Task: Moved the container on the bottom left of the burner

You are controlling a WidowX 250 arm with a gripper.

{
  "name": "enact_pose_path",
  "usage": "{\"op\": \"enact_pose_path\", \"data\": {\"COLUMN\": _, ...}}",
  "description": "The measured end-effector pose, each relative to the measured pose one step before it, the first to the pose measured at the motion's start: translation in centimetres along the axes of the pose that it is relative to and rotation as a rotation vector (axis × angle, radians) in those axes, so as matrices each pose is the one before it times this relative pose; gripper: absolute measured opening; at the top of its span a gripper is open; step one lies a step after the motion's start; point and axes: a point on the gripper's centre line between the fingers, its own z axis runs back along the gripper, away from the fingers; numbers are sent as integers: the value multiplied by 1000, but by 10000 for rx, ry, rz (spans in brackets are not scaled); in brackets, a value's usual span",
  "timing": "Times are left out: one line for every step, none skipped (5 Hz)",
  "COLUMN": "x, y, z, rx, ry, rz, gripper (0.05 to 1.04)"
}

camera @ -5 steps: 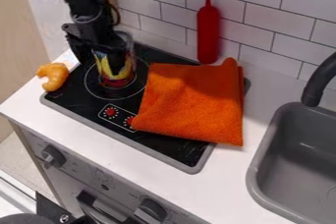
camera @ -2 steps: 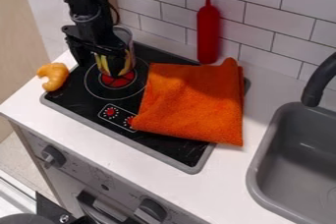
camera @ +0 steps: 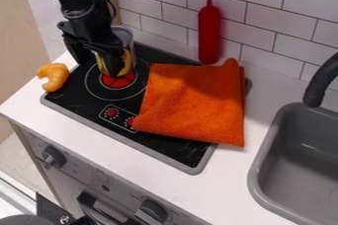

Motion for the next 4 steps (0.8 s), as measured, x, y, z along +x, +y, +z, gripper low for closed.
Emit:
{"op": "enact_pose_path", "data": {"x": 83, "y": -714, "z": 636, "rx": -114, "ry": -727, "rz": -363, "gripper": 997}}
{"op": "enact_pose_path", "data": {"x": 482, "y": -698, "z": 582, "rx": -94, "ry": -156, "rz": -137, "gripper": 997}}
{"op": "enact_pose_path", "data": {"x": 166, "y": -1144, "z": 70, "rx": -176, "ry": 257, "rz": 158, "gripper": 997}}
{"op": "enact_pose_path", "data": {"x": 850, "y": -2122, "z": -165, "rx": 18, "ry": -29, "rz": -5, "gripper": 997}}
